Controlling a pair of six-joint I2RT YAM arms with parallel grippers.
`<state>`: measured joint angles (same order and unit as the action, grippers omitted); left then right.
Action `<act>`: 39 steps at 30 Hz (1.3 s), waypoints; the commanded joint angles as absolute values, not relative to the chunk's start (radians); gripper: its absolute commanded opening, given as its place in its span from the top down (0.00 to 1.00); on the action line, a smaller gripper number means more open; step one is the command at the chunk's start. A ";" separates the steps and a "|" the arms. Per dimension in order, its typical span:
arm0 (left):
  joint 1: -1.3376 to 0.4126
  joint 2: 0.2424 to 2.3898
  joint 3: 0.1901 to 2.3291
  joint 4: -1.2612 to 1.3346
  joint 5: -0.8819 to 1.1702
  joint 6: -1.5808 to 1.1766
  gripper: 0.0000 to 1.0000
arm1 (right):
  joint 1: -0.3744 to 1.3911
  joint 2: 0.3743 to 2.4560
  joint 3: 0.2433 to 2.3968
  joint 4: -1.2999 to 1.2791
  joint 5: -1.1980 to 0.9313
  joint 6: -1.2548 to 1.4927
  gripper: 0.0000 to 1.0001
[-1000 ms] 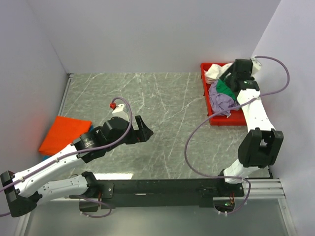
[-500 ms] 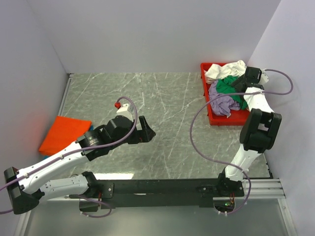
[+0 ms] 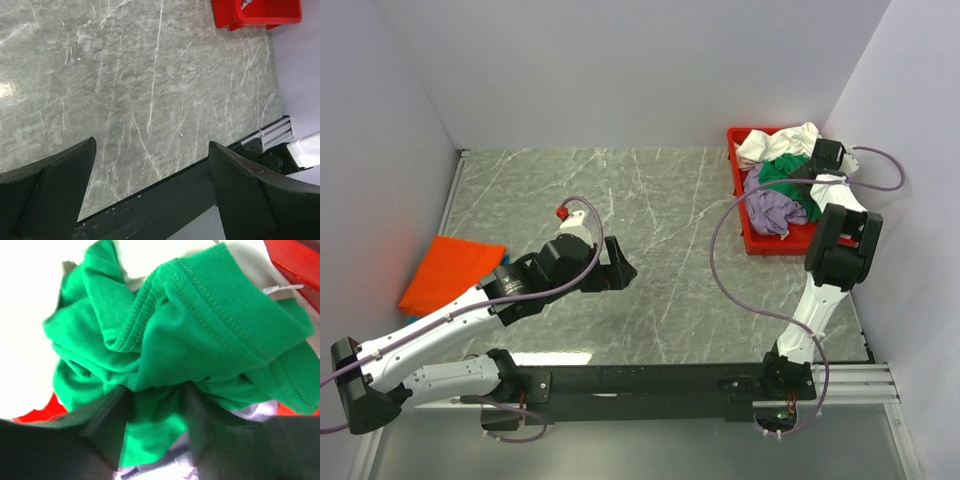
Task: Fold and stack the t-shirts
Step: Grab the tshirt from the pile
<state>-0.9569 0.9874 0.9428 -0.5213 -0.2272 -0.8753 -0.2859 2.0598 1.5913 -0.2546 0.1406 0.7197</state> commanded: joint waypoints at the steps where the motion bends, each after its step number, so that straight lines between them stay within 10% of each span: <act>1: -0.945 0.992 0.986 -0.497 -0.216 -0.841 0.01 | -0.288 2.056 1.620 -0.189 0.140 0.750 0.53; 6: -0.937 0.983 0.988 -0.494 -0.209 -0.825 0.00 | -0.287 1.967 1.574 -0.161 0.173 0.741 0.99; 22: -0.923 1.009 1.017 -0.469 -0.170 -0.816 0.00 | -0.091 1.553 1.460 -0.120 0.528 0.588 1.00; 39: -0.902 1.049 1.055 -0.459 -0.181 -0.827 0.01 | 0.196 1.417 1.934 -0.190 0.595 0.336 1.00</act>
